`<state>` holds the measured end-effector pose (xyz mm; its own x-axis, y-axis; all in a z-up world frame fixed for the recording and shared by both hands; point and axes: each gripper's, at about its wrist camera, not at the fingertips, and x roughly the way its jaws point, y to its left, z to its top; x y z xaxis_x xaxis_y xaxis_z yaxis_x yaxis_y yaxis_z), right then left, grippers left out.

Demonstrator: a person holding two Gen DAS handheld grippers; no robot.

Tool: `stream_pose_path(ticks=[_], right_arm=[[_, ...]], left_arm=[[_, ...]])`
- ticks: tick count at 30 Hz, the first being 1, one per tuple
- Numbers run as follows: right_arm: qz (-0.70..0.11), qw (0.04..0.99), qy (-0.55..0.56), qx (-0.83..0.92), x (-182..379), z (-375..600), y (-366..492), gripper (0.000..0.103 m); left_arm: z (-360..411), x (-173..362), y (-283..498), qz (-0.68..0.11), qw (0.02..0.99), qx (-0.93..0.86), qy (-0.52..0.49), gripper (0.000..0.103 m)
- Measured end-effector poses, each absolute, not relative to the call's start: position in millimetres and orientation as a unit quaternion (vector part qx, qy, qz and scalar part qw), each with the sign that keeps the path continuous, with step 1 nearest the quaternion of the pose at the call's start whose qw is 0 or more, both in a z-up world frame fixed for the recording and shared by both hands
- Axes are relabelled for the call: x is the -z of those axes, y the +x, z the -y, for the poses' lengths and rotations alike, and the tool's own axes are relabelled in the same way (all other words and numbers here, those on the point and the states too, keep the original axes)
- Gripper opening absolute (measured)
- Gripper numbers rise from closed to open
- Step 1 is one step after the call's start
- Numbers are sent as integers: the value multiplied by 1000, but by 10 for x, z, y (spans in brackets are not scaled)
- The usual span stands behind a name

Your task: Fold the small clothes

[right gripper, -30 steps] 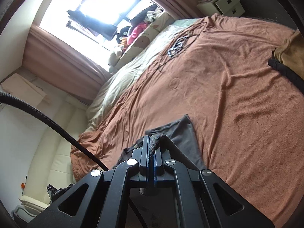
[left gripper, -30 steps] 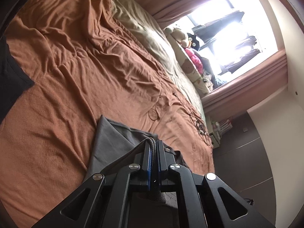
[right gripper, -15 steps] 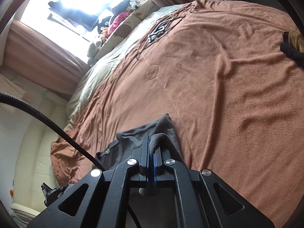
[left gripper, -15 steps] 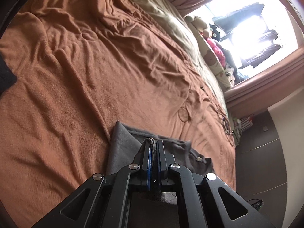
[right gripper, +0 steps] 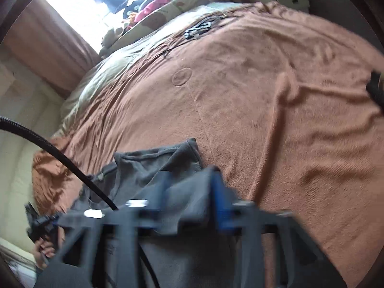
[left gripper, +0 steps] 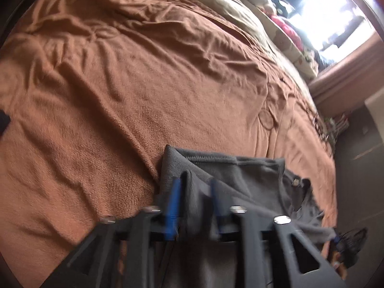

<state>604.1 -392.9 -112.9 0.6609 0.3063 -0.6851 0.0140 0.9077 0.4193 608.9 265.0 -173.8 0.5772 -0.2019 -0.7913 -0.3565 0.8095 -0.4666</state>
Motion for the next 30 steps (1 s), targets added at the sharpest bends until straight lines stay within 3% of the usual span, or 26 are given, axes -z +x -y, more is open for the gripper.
stream_pose_path(ticks=[2,3,9,19,30], right_arm=[[-409,894,160,-93,1030,3822,5960,81],[-415,893,146,-95,1028,3790,5940,81],[-466,878,35,-100,1095,3488,5787,81],[-514,854,-49,-57,1289,3353,5846,81],[-513,852,-106,-13,1527,3173,6365,81]], left_arm=[[-2580,1651,6042,-458,846,-45,-271,70],[-2537,1601,6013,-460,851,-44,-250,71],[-2324,1591,5959,-510,846,-37,-151,71],[-1933,1880,5888,-576,817,-33,12,71],[-1889,1997,6295,-561,823,-54,77,80]])
